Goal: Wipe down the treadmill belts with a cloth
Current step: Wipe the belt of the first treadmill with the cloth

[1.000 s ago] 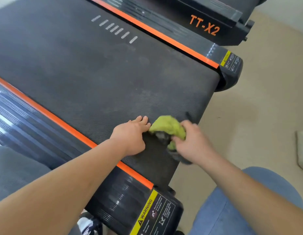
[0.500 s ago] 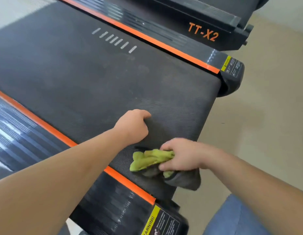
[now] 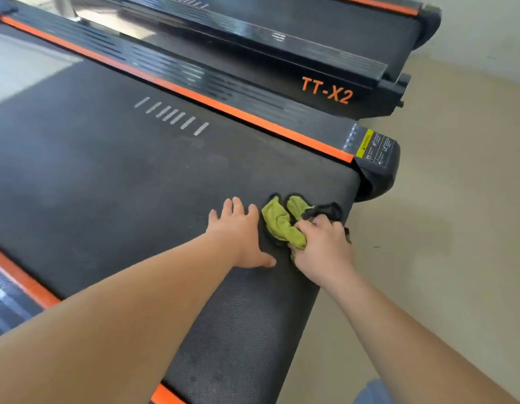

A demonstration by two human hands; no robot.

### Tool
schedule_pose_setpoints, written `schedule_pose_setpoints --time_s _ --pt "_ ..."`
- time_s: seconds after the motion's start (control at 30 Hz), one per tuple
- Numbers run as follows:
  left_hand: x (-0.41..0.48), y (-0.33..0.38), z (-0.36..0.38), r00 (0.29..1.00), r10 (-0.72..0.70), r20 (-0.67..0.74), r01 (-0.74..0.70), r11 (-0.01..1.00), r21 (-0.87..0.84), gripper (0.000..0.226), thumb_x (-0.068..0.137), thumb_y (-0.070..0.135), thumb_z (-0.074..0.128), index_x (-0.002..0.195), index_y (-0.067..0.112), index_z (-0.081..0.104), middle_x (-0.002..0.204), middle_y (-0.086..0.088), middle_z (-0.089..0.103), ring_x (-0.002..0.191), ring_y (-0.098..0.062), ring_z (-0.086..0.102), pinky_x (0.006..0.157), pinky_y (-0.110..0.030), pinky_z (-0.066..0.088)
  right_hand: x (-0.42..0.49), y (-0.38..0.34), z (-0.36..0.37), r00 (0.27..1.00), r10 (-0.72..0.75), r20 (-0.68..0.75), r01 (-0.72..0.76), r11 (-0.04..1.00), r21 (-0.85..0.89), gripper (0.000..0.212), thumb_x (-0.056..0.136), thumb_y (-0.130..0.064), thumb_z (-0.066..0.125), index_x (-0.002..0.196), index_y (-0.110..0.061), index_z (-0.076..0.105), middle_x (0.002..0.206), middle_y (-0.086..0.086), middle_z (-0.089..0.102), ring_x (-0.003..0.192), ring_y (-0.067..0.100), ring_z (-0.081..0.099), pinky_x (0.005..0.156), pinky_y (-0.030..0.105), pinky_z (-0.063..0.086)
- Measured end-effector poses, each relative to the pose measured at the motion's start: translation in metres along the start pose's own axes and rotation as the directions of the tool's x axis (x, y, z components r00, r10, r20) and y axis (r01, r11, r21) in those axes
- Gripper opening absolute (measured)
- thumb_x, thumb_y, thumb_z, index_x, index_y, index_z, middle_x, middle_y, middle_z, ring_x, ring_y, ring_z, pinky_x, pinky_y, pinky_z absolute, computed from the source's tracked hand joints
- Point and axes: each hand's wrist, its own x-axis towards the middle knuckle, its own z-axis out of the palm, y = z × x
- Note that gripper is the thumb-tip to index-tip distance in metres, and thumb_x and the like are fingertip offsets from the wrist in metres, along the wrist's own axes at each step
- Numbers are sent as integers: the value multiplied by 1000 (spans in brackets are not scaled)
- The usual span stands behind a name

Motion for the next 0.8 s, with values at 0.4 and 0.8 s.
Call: schedule_pose_setpoints --time_s 0.4,0.8 --pt "17 4 16 996 -68 63 68 998 -4 147 68 81 73 161 18 -21 168 -16 -25 157 -35 -17 126 -54 13 92 49 -21 976 -95 -198 63 985 -162 47 80 -22 68 126 -30 63 115 3 53 107 32 49 84 44 50" --pt "14 -7 20 999 -25 34 27 998 -64 142 69 87 66 159 27 -27 165 -8 -34 155 -28 -25 128 -49 7 127 -5 -33 995 -76 -62 67 988 -137 38 83 -27 63 121 -27 57 120 5 54 113 32 53 82 41 46"
